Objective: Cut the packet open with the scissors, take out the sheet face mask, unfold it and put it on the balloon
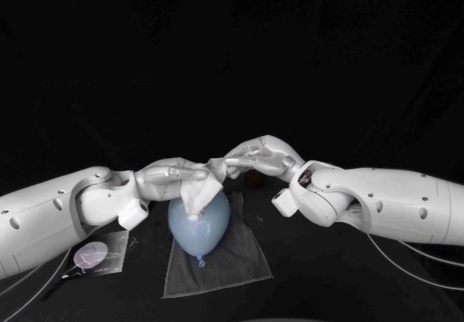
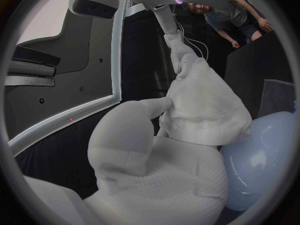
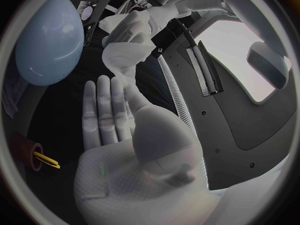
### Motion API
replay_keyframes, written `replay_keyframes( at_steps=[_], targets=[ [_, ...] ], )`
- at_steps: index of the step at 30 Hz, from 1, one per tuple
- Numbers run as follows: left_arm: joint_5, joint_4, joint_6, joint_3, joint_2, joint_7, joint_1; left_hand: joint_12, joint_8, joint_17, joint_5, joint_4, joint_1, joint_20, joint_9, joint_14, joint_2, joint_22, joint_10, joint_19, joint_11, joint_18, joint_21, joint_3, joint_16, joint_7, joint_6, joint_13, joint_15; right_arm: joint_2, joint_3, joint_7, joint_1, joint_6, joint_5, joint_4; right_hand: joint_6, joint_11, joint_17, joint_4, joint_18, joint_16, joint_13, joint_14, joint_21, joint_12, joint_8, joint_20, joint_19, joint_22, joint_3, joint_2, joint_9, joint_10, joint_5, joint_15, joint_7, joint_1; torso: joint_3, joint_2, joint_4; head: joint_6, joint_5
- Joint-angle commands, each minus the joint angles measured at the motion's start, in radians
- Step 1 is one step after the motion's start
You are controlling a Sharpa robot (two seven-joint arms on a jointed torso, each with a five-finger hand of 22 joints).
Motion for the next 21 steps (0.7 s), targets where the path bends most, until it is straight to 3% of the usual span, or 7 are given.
replay_keyframes(
  at_steps=[1,3,7,11,13,16,21],
  targets=[
    [-0.021,0.005,-0.07,0.001,0.001,0.022,0.001,-0.008,-0.008,-0.002,0.0,0.001,-0.007,0.004,-0.001,-0.019,-0.019,-0.001,-0.016,-0.016,0.006,0.018,-0.001,-0.016,-0.01,0.007,-0.016,-0.003,0.006,-0.003,0.002,-0.04,0.015,0.016,-0.083,-0.005,0.017,-0.003,0.004,-0.022,0.009,-0.007,0.002,0.013,0.008,-0.007,0.021,-0.002,0.009,0.0,0.011,-0.003,0.02,0.013,0.002,-0.001,-0.006,-0.017,-0.0002,0.001,0.0007,0.0,0.001],
    [-0.05,0.008,-0.084,0.001,0.002,0.021,0.001,-0.017,-0.023,-0.007,0.0,0.015,-0.031,0.016,-0.002,-0.048,-0.051,-0.008,-0.042,-0.043,0.02,0.013,-0.014,-0.054,-0.025,0.022,-0.039,-0.008,0.022,-0.004,0.003,-0.072,0.033,0.039,-0.13,-0.013,0.019,-0.004,0.007,-0.029,0.009,-0.011,0.002,0.019,0.009,-0.01,0.023,-0.004,0.011,0.0,0.015,-0.004,0.022,0.02,0.003,-0.003,-0.007,-0.024,-0.0004,0.0,0.0,0.0,0.001],
    [-0.114,0.012,-0.111,0.001,0.004,0.018,0.001,-0.017,-0.054,-0.028,0.0,0.059,-0.087,0.054,-0.005,-0.156,-0.144,-0.04,-0.107,-0.133,0.052,0.004,-0.074,-0.17,-0.077,0.05,-0.095,-0.013,0.062,-0.003,0.003,-0.127,0.066,0.09,-0.192,-0.035,0.022,-0.006,0.011,-0.041,0.009,-0.018,0.003,0.027,0.011,-0.016,0.026,-0.007,0.015,0.001,0.021,-0.004,0.023,0.029,0.003,-0.004,-0.009,-0.036,-0.0009,0.0,0.0012,0.002,0.001],
    [-0.183,0.017,-0.15,0.001,0.006,0.013,0.001,-0.005,-0.054,-0.053,-0.001,0.086,-0.087,0.09,-0.003,-0.246,-0.187,-0.07,-0.151,-0.202,0.071,0.007,-0.126,-0.251,-0.12,0.068,-0.129,-0.011,0.09,-0.001,0.003,-0.182,0.104,0.157,-0.26,-0.05,0.024,-0.007,0.016,-0.056,0.009,-0.025,0.003,0.034,0.013,-0.023,0.028,-0.009,0.018,0.001,0.03,-0.004,0.025,0.036,0.003,-0.006,-0.01,-0.046,-0.0009,0.001,0.0019,0.007,0.001],
    [-0.202,0.019,-0.169,0.001,0.008,0.012,0.001,-0.006,-0.054,-0.066,0.001,0.099,-0.076,0.107,-0.002,-0.293,-0.189,-0.079,-0.184,-0.234,0.083,0.008,-0.148,-0.278,-0.142,0.075,-0.15,-0.014,0.103,-0.001,0.003,-0.203,0.121,0.184,-0.286,-0.053,0.026,-0.008,0.019,-0.064,0.009,-0.028,0.003,0.04,0.015,-0.026,0.029,-0.01,0.021,0.001,0.035,-0.004,0.026,0.042,0.003,-0.007,-0.01,-0.053,-0.0007,0.002,0.0025,0.013,0.002],
    [-0.228,0.02,-0.218,0.001,0.011,0.013,0.001,-0.02,-0.046,-0.094,0.001,0.124,-0.048,0.147,0.003,-0.474,-0.193,-0.083,-0.311,-0.329,0.118,-0.005,-0.204,-0.339,-0.198,0.102,-0.201,-0.031,0.153,0.0,0.004,-0.235,0.152,0.223,-0.325,-0.053,0.027,-0.009,0.021,-0.073,0.009,-0.033,0.003,0.044,0.016,-0.03,0.03,-0.011,0.023,0.002,0.04,-0.004,0.027,0.046,0.003,-0.008,-0.011,-0.061,-0.0013,0.001,0.0005,0.014,0.009],
    [-0.27,0.02,-0.314,0.001,0.012,0.019,0.001,0.021,-0.002,-0.083,-0.003,0.181,0.024,0.152,0.021,-0.587,-0.166,-0.081,-0.404,-0.408,0.131,-0.031,-0.215,-0.484,-0.157,0.106,-0.279,-0.03,0.174,-0.003,0.004,-0.28,0.191,0.276,-0.358,-0.05,0.03,-0.01,0.029,-0.109,0.008,-0.05,0.003,0.054,0.019,-0.045,0.031,-0.014,0.025,0.002,0.065,-0.002,0.029,0.057,0.003,-0.009,-0.011,-0.084,-0.0015,-0.001,0.0008,0.018,0.009]
  ],
)
